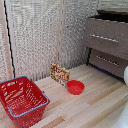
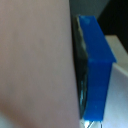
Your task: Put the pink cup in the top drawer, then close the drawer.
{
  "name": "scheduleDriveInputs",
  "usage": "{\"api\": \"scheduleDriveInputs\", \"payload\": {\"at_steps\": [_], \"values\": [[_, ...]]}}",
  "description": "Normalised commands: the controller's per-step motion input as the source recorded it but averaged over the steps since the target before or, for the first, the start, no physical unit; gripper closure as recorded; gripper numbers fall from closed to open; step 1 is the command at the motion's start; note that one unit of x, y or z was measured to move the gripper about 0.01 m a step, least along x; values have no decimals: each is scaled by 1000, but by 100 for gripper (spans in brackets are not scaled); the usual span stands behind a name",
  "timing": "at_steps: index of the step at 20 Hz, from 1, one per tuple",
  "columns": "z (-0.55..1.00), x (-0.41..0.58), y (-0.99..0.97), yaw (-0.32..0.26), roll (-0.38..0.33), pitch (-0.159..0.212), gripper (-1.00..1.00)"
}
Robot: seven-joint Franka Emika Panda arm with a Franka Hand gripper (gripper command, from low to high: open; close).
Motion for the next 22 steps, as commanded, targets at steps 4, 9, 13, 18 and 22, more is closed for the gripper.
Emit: {"api": "scheduleDriveInputs", "payload": {"at_steps": [4,9,13,18,22], "values": [[-299,-273,-515,-66,0,134,100],[-215,-151,-522,-44,-1,141,100],[-404,-99,-448,-23,-18,85,100],[-555,-135,-326,-14,-14,81,100],[-679,-361,-62,-2,0,40,100]]}}
